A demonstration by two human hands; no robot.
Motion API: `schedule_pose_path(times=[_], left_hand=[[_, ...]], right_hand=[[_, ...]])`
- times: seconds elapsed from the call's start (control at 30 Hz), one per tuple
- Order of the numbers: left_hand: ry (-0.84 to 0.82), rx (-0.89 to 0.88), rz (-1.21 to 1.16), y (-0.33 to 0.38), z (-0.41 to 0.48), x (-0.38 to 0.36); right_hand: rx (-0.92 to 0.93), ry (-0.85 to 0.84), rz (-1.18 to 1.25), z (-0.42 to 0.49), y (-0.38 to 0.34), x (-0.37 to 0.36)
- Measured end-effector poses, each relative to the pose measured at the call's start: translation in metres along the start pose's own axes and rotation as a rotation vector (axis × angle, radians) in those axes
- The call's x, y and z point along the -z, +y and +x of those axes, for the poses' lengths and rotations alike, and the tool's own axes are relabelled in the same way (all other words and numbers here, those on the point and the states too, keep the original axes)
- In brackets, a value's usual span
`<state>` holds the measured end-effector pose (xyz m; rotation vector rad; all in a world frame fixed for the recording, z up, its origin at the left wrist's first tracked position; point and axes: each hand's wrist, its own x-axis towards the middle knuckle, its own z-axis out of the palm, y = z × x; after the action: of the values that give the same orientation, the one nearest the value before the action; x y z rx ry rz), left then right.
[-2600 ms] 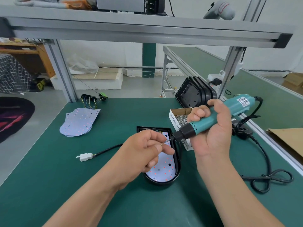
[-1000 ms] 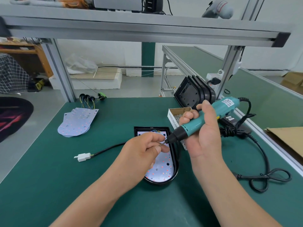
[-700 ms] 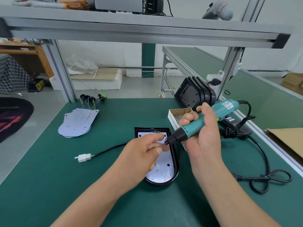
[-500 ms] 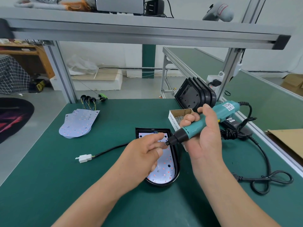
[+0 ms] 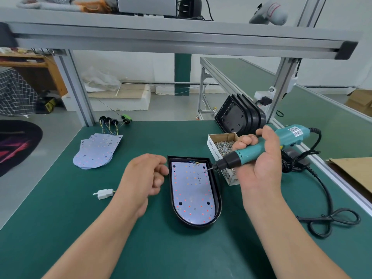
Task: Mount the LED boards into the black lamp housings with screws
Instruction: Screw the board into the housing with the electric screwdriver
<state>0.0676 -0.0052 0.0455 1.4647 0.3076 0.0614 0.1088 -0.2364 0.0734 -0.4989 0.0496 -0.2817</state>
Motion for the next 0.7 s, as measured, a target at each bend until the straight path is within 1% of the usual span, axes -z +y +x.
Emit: schedule_pose_path(times=[0.07, 0.13, 0.3, 0.37, 0.43, 0.57, 0.7], left_hand=[[0.028, 0.018, 0.198, -0.007, 0.007, 0.001], [-0.002, 0.002, 0.404, -0.012, 0.007, -0.001], [-0.144, -0.011, 0.604, -0.015, 0.005, -0.006], [-0.218, 0.014, 0.628, -0.016, 0.008, -0.006], [-0.256, 0.038, 0.621, -0.017, 0.011, -0.005], [-0.265, 0.075, 0.565, -0.02, 0.013, -0.005], [-0.227, 0.098, 0.551, -0.019, 0.011, -0.006]], right_hand=[[0.02, 0.009, -0.007, 0.004, -0.001, 0.003], [0.034, 0.024, -0.04, 0.007, -0.001, 0.006], [0.073, 0.052, -0.077, 0.014, 0.001, 0.013], [0.088, 0.064, -0.102, 0.015, 0.002, 0.014], [0.097, 0.073, -0.121, 0.017, 0.004, 0.016], [0.121, 0.069, -0.156, 0.018, 0.006, 0.017], [0.145, 0.018, -0.209, 0.018, 0.009, 0.018]])
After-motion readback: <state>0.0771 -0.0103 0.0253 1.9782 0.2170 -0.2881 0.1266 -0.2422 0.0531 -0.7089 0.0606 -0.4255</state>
